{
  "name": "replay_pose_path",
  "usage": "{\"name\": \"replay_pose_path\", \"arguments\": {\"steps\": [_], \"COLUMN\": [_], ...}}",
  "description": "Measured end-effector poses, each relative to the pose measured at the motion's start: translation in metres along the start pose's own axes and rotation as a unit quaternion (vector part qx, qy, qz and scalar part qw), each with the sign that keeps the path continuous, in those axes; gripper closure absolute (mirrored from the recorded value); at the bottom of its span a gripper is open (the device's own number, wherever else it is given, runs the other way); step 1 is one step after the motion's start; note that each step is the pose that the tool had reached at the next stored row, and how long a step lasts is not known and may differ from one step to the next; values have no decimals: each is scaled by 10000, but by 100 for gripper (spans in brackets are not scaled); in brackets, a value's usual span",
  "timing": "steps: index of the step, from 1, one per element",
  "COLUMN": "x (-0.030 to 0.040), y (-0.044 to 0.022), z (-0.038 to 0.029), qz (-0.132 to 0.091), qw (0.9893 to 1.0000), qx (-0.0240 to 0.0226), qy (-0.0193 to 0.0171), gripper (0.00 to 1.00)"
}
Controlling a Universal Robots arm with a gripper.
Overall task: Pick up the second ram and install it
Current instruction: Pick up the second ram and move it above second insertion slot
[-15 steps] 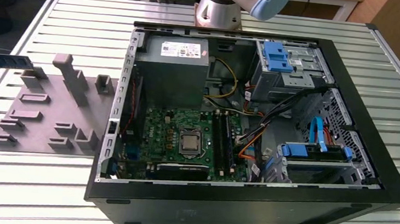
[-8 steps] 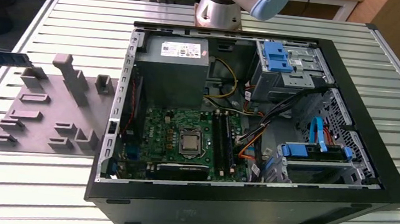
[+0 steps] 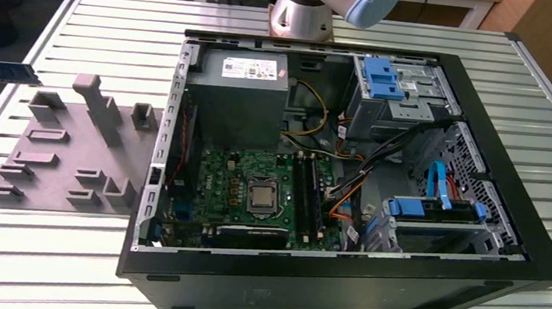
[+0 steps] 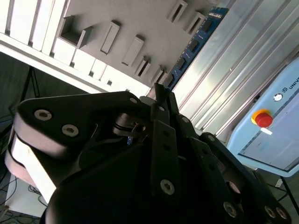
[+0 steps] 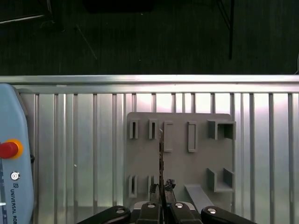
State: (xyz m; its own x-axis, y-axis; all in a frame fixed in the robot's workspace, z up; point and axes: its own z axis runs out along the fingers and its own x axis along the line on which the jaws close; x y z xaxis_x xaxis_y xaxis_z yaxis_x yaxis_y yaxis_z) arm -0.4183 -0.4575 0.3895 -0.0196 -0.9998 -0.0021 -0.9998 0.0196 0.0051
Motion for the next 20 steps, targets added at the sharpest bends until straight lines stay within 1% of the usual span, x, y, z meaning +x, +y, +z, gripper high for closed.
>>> {"name": "replay_pose_path", "arguments": {"steps": [8,12,14,20], "x": [-1,0,0,-1], "y": [1,1,1,-1], "z": [-141,-197,-208,-212], "qz": [0,0,0,0], "qw": [10000,10000,10000,10000], "qx": [0,0,1,-1], "qy": [0,0,0,1], "gripper": [86,86,86,86]}}
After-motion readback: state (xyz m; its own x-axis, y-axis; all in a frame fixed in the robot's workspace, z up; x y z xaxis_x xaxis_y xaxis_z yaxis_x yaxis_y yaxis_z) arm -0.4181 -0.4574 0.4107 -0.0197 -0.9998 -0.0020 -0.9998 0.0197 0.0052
